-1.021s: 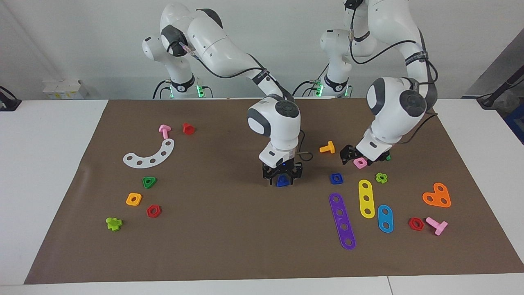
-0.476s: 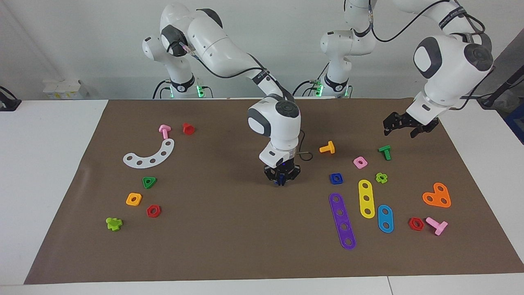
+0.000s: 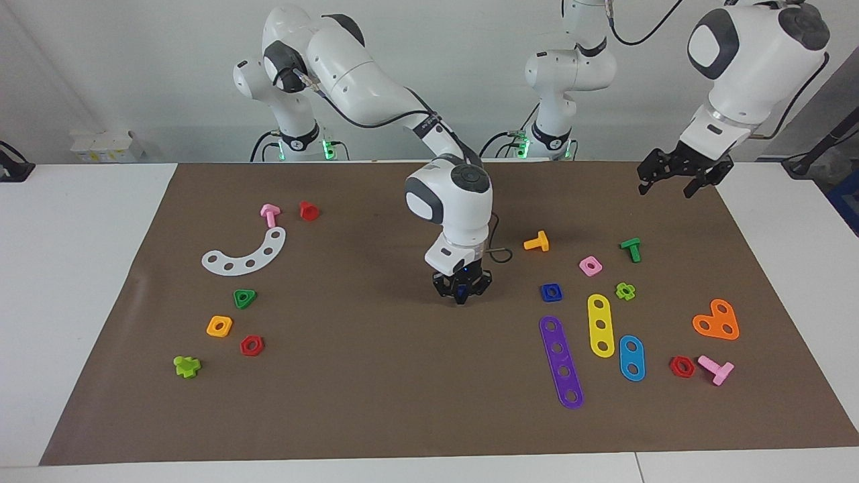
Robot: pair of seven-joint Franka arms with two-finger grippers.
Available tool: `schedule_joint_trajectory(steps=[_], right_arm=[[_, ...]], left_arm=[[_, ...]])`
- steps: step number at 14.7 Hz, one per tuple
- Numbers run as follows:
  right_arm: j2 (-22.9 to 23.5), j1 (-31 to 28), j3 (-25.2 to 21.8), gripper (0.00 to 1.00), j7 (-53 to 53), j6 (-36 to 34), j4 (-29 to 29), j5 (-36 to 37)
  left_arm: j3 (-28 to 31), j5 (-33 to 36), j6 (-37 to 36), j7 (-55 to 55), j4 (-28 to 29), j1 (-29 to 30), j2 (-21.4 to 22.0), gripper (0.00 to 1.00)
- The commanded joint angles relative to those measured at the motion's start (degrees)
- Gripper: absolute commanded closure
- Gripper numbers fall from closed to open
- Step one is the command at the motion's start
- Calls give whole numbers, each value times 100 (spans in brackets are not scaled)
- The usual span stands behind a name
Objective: Unscrew and place screws in storage area
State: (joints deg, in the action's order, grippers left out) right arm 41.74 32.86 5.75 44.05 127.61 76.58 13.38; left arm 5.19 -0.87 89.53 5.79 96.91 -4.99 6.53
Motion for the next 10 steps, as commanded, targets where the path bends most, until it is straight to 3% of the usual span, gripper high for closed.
schedule_joint_trajectory(steps=[1, 3, 6, 10], right_arm=[[-148, -121, 49, 100, -133, -148, -64, 112], [-410, -384, 23, 100, -360, -157, 101, 174], [-1200, -1164, 22, 100, -642, 114, 978, 812], [-2168, -2193, 40, 100, -1703, 1500, 2761, 877]], left_arm=[[-44, 428, -366, -131, -445, -90, -232, 0], [-53, 438, -349, -209, -419, -108, -232, 0], [-80, 429, -304, -306, -366, -134, -214, 0], [-80, 421, -296, -298, -366, -134, -214, 0]])
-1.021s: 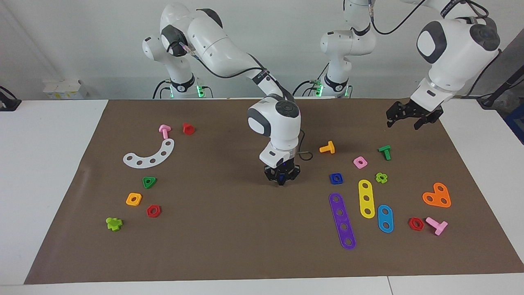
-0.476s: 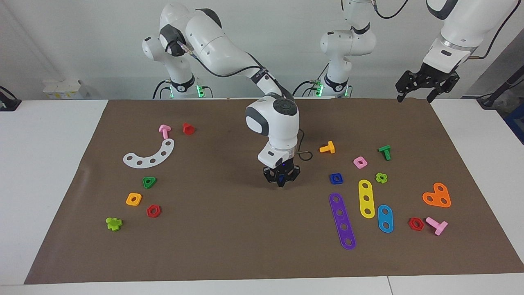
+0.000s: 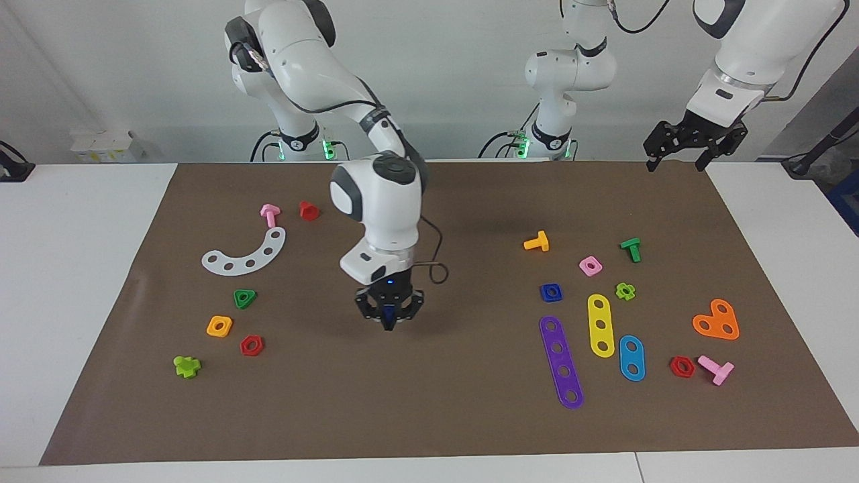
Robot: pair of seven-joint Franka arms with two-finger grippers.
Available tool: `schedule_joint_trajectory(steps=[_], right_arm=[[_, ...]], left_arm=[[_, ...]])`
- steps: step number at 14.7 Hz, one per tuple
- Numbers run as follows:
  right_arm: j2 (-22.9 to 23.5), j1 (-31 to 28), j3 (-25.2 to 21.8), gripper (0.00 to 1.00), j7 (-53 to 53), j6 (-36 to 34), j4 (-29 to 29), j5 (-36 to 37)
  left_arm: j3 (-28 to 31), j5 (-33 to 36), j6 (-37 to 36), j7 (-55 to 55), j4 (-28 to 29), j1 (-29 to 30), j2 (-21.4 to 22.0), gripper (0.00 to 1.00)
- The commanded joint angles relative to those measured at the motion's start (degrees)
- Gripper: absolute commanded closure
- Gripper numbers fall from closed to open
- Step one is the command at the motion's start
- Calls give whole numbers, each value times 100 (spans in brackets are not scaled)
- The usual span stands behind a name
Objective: Unscrew and place screws in storage area
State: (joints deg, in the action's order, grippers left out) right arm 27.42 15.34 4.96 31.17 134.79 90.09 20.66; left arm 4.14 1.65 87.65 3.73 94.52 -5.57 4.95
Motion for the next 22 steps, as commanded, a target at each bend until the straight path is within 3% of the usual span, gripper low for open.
schedule_joint_trajectory(steps=[1, 5, 11, 13, 18, 20, 22], right_arm=[[-860, -662, 120, 100, -619, 1168, 1832, 149], [-1142, -1348, 111, 100, -945, 2497, 3126, 158], [-1704, -1858, 120, 100, -1534, 2613, 3830, 176], [-1740, -1990, 120, 100, -1552, 3059, 4120, 167], [-1714, -2114, 128, 100, -1517, 3342, 4245, 176], [-1713, -2114, 128, 100, -1508, 3387, 4288, 167], [-1696, -2123, 128, 100, -1500, 3518, 4350, 167]], left_arm=[[25, 151, -99, -83, -127, -76, -55, 0], [16, 99, -29, -4, -136, -76, -64, 0], [34, -297, 349, 5, -215, -14, -143, 0], [51, -297, 332, -4, -276, -6, -161, 0], [95, -270, 227, -13, -478, 21, -283, 0], [95, -244, -71, -13, -872, 21, -608, 0], [95, -279, -29, -4, -980, 21, -662, 0]])
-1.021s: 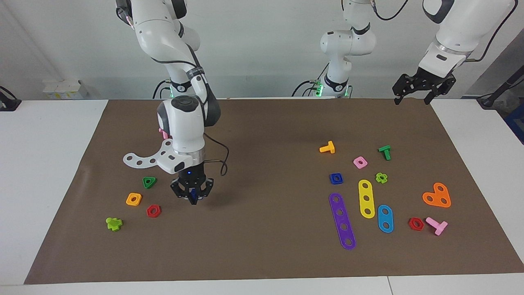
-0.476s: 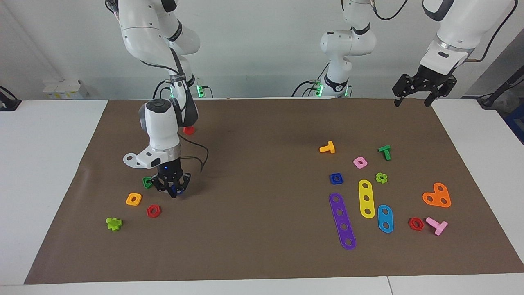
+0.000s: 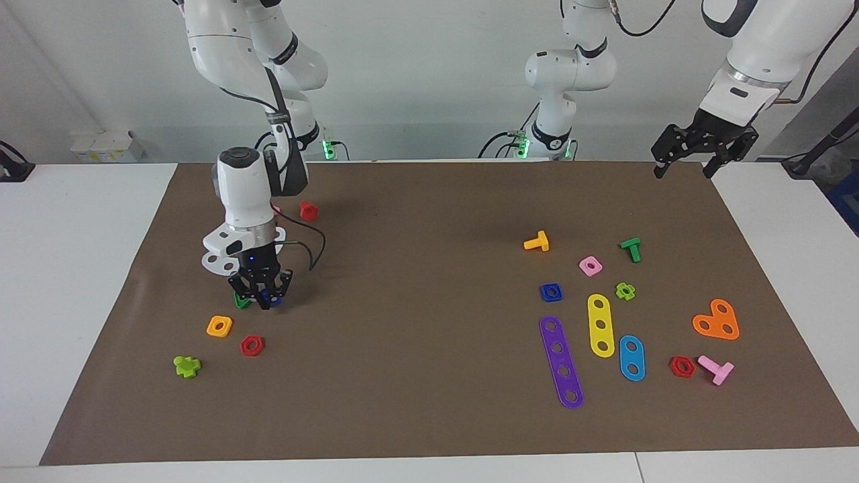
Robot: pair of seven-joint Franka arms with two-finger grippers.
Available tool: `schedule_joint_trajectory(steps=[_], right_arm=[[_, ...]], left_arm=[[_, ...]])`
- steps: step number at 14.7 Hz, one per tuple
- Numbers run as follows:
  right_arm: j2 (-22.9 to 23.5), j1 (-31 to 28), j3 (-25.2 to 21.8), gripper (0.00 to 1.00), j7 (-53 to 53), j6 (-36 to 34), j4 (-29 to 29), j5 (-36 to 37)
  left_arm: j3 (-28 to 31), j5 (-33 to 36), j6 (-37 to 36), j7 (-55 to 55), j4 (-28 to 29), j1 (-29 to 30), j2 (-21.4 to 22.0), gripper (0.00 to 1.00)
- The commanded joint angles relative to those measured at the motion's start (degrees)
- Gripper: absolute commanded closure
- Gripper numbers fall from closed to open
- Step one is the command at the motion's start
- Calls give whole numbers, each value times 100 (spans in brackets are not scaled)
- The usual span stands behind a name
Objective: Unscrew and place screws in storage area
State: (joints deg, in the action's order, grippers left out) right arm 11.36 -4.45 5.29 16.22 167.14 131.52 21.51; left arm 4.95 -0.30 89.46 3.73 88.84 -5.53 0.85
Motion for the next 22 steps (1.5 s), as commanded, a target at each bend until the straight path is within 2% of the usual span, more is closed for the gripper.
schedule_joint_trajectory(steps=[1, 4, 5, 6, 10, 14, 17, 20, 22], right_arm=[[-46, -143, 95, 100, -5, 501, 303, 81], [-28, -135, 86, 100, 91, 583, 348, 81], [-28, -135, 95, 72, 109, 565, 339, 81], [-28, -135, 95, 1, 118, 565, 348, 81], [-125, -117, 95, 0, 110, 495, 348, 81], [-502, -64, 112, 0, 110, -302, 252, 90], [-950, -64, 209, 0, 92, -1889, -317, -84], [-1232, -64, 323, 0, -397, -4060, -1511, -1435], [-1285, -152, 262, 0, -716, -5213, -2311, -1851]], left_arm=[[14, -84, -200, -4, -385, 17, -243, 0], [23, -84, -227, 4, -341, 17, -225, 0], [23, -75, -209, 5, -323, 17, -217, 0], [23, -75, -200, 13, -315, 17, -216, 0], [14, -49, -200, 5, -280, 17, -208, 0], [14, -49, -235, 5, -227, -44, -173, 0], [6, -49, -271, 4, -235, -53, -173, 0], [6, -49, -288, -4, -218, -53, -164, 0], [6, -49, -288, -4, -183, -53, -155, 0]])
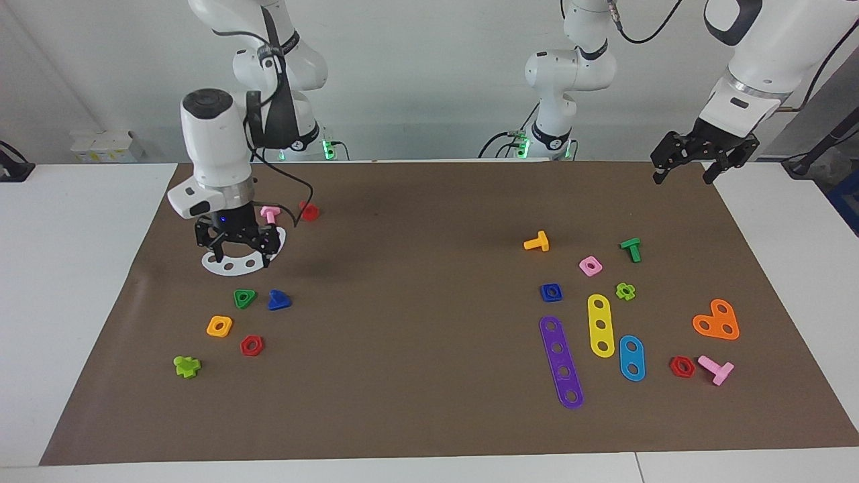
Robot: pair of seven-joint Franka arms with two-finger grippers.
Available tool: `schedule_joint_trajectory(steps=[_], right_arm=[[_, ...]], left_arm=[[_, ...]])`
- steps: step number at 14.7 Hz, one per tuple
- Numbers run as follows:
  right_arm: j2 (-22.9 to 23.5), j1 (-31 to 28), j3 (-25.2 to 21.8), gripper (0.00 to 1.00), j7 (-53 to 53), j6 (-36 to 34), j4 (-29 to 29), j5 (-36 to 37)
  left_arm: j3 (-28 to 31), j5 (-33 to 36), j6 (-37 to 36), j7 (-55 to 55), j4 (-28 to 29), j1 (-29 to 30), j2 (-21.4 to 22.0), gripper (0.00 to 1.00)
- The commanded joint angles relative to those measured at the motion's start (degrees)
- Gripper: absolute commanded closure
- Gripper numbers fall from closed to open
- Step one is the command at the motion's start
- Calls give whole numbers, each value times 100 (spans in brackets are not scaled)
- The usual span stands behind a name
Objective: Unscrew and place screws in storage area
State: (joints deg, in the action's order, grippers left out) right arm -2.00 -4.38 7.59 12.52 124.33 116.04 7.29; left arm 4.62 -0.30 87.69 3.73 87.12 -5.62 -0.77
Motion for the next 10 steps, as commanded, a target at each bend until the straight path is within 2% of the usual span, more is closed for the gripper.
schedule_joint_trajectory(steps=[1, 3, 6, 10], right_arm=[[42, -168, -29, 0, -355, -1520, -1184, -526], [51, -238, -117, 0, -347, -2479, -1959, -711], [51, -353, -143, 0, -355, -3325, -2628, -729], [33, -485, -143, 0, -477, -3600, -2648, -729]], left_arm=[[39, -49, -95, 4, -2, -36, 15, 0], [39, -49, -86, 4, 41, -44, 42, 0], [39, -49, -94, -4, 68, -44, 51, 0], [39, -49, -94, 4, 68, -35, 51, 0]])
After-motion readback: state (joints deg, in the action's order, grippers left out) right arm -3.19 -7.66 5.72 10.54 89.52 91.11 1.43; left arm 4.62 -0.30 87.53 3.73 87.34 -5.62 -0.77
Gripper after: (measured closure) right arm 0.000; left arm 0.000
